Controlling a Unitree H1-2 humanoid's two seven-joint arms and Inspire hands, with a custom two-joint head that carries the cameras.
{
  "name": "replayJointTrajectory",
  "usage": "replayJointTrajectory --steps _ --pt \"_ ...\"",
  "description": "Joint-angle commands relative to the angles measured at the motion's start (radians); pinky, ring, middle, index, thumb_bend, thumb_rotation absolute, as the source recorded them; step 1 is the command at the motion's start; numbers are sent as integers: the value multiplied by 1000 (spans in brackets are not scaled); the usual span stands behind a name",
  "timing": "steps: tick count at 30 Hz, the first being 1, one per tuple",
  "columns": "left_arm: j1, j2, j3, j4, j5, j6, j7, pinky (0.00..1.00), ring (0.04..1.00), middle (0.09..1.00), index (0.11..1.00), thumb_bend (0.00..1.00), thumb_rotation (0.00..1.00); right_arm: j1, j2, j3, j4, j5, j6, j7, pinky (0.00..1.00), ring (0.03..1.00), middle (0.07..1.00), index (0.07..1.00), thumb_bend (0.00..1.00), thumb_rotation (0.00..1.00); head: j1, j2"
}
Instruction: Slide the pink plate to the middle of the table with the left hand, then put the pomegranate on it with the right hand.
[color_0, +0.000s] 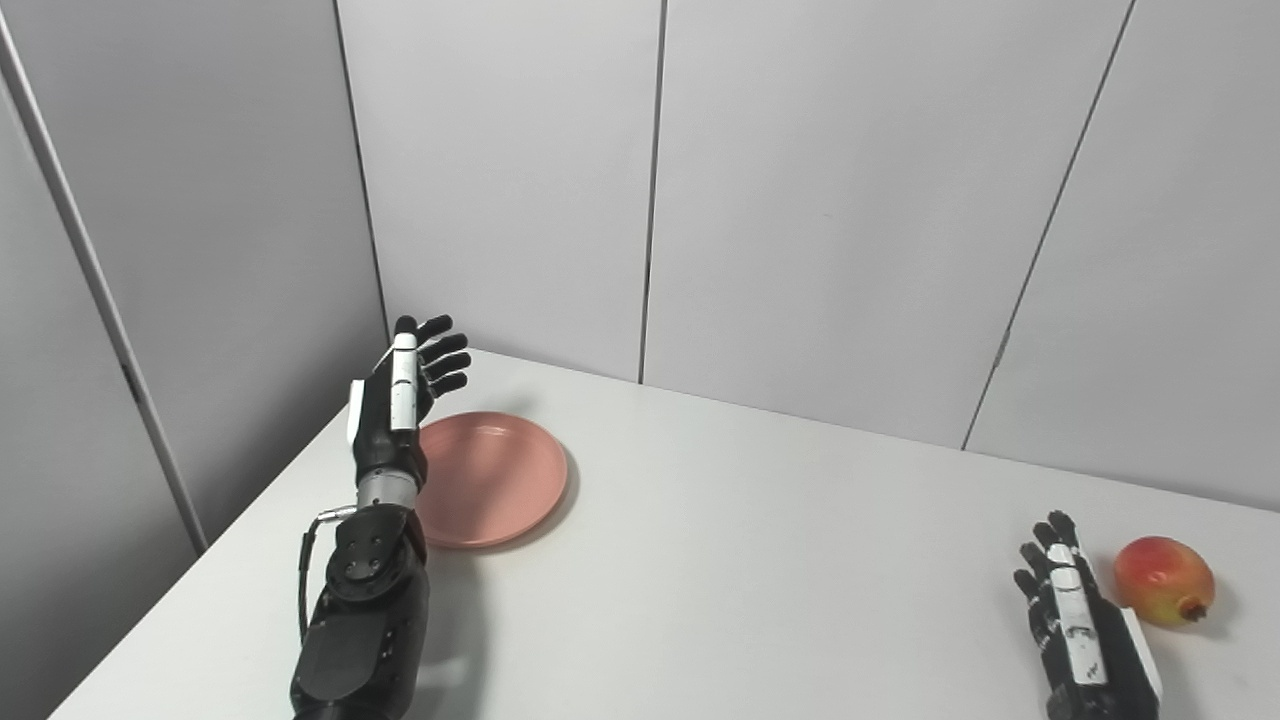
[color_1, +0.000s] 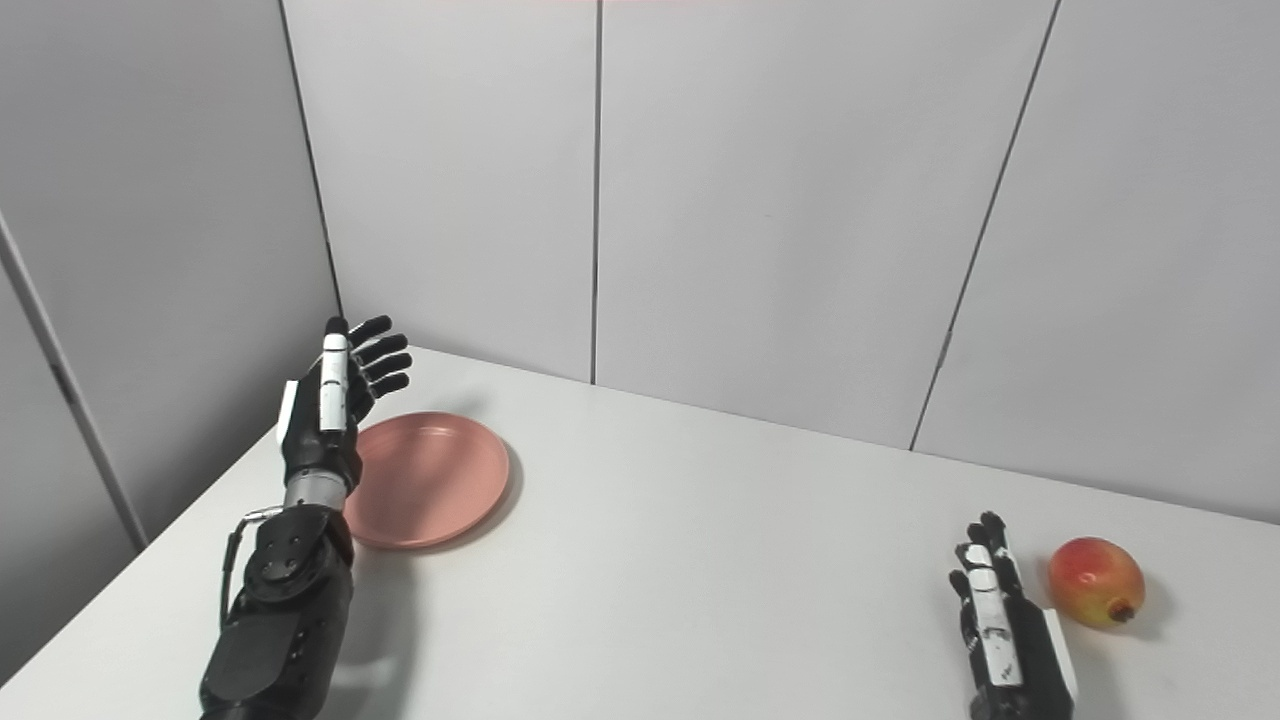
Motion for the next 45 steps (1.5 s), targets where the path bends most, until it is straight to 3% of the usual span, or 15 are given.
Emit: replayJointTrajectory --steps 1,12,26,34,45 --pt "-59 35 6 -16 3 -28 11 668 669 681 681 578 1000 -25 -6 -3 -12 7 -45 6 1000 1000 1000 1000 447 838 1 1" --pt "-47 105 25 23 -19 -23 -12 699 722 721 716 617 1000 -29 -10 -6 -7 8 -46 9 1000 1000 1000 1000 398 899 9 1" --pt "-36 159 31 103 -59 -31 -59 722 759 752 744 649 1000 -32 -9 -11 -6 11 -44 7 1000 1000 1000 1000 404 889 13 5" --pt "-52 181 22 250 -56 -111 -122 727 772 766 756 664 1000 -31 -13 -11 -10 9 -48 11 1000 1000 1000 1000 413 886 16 9" --pt "-89 172 21 386 -98 -186 -170 746 773 776 771 663 1000 -31 -13 -11 -17 3 -41 4 1000 1000 1000 1000 412 894 18 10"
